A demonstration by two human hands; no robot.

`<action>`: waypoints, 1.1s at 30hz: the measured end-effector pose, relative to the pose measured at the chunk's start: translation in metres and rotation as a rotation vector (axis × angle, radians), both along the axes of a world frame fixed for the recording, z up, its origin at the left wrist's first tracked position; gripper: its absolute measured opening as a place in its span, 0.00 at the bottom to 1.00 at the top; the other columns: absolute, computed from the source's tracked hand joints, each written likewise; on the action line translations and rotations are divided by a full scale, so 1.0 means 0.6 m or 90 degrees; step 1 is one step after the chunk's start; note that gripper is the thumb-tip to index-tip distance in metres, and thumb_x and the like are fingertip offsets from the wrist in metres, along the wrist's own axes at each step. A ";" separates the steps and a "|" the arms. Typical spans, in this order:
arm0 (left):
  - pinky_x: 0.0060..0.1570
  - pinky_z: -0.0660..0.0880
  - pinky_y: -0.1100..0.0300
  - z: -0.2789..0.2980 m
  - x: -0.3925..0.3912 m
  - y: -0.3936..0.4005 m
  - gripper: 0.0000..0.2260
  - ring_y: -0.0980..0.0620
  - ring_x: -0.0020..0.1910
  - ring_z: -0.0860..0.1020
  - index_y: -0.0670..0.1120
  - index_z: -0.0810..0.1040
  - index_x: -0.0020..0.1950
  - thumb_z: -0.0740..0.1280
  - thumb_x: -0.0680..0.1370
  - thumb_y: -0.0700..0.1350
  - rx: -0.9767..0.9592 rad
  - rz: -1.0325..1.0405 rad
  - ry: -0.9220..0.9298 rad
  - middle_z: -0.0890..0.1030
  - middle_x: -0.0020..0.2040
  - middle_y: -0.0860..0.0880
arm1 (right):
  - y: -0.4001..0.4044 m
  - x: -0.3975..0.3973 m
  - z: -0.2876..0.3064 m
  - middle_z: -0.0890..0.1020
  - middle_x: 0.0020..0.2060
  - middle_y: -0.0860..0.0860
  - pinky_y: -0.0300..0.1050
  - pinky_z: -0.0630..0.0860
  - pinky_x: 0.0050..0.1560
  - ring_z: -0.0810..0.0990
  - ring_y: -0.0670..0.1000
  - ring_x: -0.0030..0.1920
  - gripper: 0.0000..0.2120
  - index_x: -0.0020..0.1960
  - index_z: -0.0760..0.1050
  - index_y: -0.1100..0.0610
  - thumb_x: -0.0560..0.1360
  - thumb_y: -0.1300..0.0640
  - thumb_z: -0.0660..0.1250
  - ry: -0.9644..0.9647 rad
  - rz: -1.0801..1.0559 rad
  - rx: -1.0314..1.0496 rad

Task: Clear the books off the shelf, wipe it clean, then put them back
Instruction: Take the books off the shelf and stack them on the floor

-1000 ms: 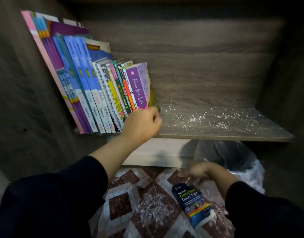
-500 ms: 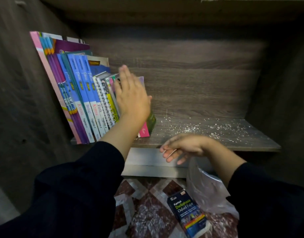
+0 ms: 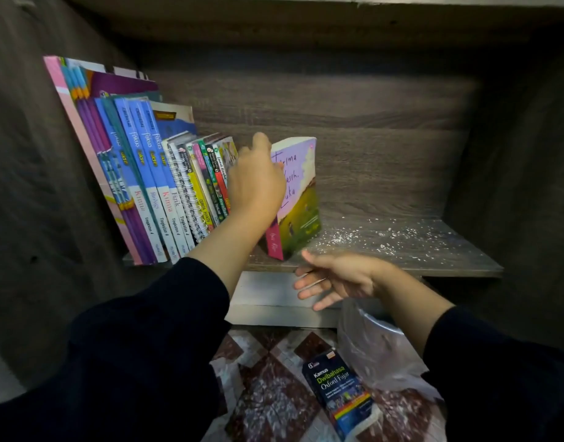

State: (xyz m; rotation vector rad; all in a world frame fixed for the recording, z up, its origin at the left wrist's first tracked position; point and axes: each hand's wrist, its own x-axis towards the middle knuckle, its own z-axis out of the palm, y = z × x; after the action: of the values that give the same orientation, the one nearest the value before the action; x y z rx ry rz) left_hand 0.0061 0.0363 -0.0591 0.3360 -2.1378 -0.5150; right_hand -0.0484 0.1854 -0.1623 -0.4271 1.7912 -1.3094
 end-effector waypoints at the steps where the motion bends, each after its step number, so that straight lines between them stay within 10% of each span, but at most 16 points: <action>1: 0.41 0.70 0.54 0.006 0.009 -0.001 0.10 0.44 0.49 0.78 0.45 0.71 0.58 0.65 0.78 0.44 0.046 -0.020 0.016 0.79 0.52 0.44 | 0.005 0.002 -0.002 0.80 0.51 0.57 0.52 0.81 0.45 0.81 0.53 0.48 0.28 0.62 0.68 0.62 0.77 0.39 0.53 -0.031 -0.019 -0.021; 7: 0.36 0.81 0.44 0.039 0.059 -0.018 0.12 0.43 0.44 0.83 0.50 0.66 0.39 0.68 0.75 0.38 0.431 -0.178 -0.011 0.81 0.50 0.43 | 0.038 0.040 -0.021 0.76 0.62 0.64 0.58 0.82 0.45 0.82 0.60 0.53 0.46 0.62 0.70 0.63 0.61 0.27 0.61 -0.179 -0.131 -0.243; 11: 0.36 0.80 0.48 0.018 0.107 -0.013 0.12 0.42 0.44 0.82 0.46 0.64 0.41 0.63 0.78 0.32 0.550 -0.237 -0.193 0.80 0.45 0.42 | 0.065 0.073 -0.057 0.84 0.50 0.60 0.60 0.82 0.43 0.86 0.58 0.45 0.41 0.58 0.77 0.58 0.49 0.48 0.84 -0.235 -0.132 -0.422; 14: 0.40 0.81 0.48 -0.013 0.127 -0.026 0.04 0.43 0.40 0.81 0.38 0.69 0.50 0.62 0.78 0.32 0.538 -0.238 -0.390 0.80 0.42 0.40 | 0.088 0.089 -0.106 0.86 0.45 0.60 0.55 0.77 0.46 0.86 0.57 0.39 0.39 0.54 0.79 0.61 0.46 0.53 0.86 -0.233 -0.151 -0.373; 19: 0.35 0.79 0.51 -0.054 0.122 -0.043 0.18 0.45 0.36 0.78 0.37 0.71 0.64 0.68 0.77 0.42 0.399 -0.198 -0.569 0.75 0.41 0.42 | 0.134 0.109 -0.177 0.86 0.41 0.60 0.50 0.82 0.27 0.86 0.57 0.33 0.40 0.56 0.78 0.62 0.47 0.54 0.85 -0.211 -0.188 -0.223; 23: 0.38 0.77 0.55 -0.064 0.105 -0.036 0.15 0.47 0.36 0.78 0.42 0.73 0.62 0.67 0.78 0.46 0.383 -0.224 -0.569 0.78 0.45 0.44 | 0.148 0.107 -0.210 0.86 0.44 0.59 0.51 0.82 0.37 0.86 0.55 0.35 0.36 0.52 0.80 0.59 0.47 0.49 0.84 -0.173 -0.192 -0.091; 27: 0.37 0.76 0.58 -0.084 0.071 -0.033 0.03 0.47 0.38 0.79 0.45 0.75 0.48 0.65 0.79 0.44 0.381 -0.256 -0.531 0.81 0.48 0.42 | 0.145 0.089 -0.241 0.86 0.35 0.55 0.41 0.80 0.27 0.84 0.52 0.29 0.12 0.53 0.77 0.58 0.72 0.53 0.69 -0.190 -0.269 0.015; 33: 0.34 0.74 0.61 -0.104 0.015 -0.031 0.10 0.48 0.35 0.77 0.47 0.73 0.40 0.59 0.80 0.39 0.420 -0.270 -0.411 0.78 0.40 0.45 | 0.128 0.053 -0.332 0.86 0.39 0.54 0.41 0.79 0.27 0.84 0.52 0.39 0.16 0.58 0.78 0.59 0.73 0.53 0.70 -0.254 -0.385 0.082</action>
State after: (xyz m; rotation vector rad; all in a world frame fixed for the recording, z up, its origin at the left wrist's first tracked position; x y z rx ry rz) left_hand 0.0148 0.0177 -0.1214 0.4533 -2.6162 -1.5410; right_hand -0.0164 0.2620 -0.3617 0.4607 1.6983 -1.5307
